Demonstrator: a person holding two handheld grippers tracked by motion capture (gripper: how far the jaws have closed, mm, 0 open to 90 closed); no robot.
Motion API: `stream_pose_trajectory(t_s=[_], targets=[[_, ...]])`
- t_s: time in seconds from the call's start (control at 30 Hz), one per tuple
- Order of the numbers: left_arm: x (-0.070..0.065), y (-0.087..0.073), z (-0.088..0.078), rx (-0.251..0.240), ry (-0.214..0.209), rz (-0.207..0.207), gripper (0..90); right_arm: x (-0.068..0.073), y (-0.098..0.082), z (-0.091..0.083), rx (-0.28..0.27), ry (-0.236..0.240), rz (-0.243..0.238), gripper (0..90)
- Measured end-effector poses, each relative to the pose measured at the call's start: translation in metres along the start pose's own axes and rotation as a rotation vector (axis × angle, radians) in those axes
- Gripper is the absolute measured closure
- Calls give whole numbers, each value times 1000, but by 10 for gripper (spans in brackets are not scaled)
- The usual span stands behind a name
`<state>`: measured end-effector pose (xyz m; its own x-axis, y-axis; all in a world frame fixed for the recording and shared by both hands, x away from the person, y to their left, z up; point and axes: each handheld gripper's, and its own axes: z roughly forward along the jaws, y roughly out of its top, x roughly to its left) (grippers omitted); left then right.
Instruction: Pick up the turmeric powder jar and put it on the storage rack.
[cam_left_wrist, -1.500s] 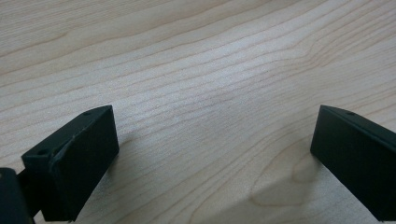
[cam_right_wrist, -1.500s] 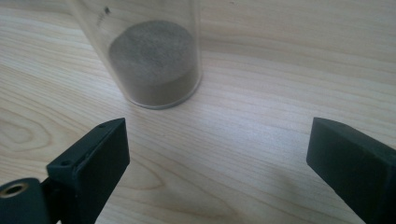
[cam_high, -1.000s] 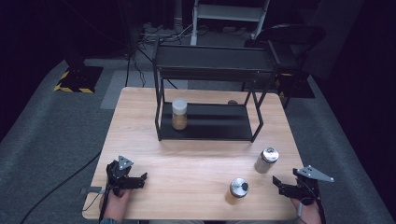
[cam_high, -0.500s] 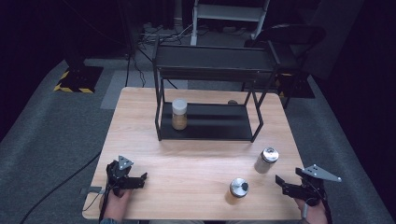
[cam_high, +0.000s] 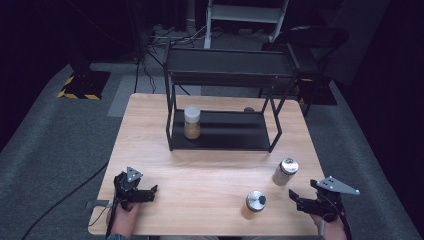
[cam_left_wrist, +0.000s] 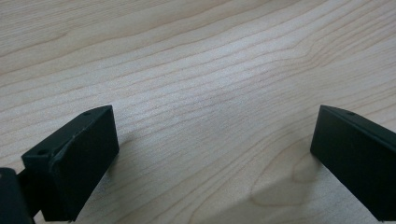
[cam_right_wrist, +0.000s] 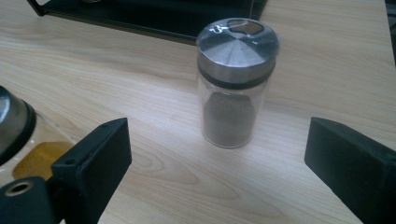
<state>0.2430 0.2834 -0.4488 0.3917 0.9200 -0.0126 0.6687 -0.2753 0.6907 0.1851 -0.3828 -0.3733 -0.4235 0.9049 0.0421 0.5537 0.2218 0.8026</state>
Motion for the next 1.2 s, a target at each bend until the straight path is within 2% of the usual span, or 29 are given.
stream_pose_trajectory(t_s=[0.33,0.6,0.83,1.2], targets=[[0,0,0,0,0,-1,8,12,6,-1,3,37,-27,72],[0,0,0,2,1,-2,8,27,12,-2,6,89,-65,72],[0,0,0,1,1,-2,8,42,17,-6,-14,131,-101,72],[0,0,0,1,1,-2,8,61,19,-2,-11,158,-125,74]])
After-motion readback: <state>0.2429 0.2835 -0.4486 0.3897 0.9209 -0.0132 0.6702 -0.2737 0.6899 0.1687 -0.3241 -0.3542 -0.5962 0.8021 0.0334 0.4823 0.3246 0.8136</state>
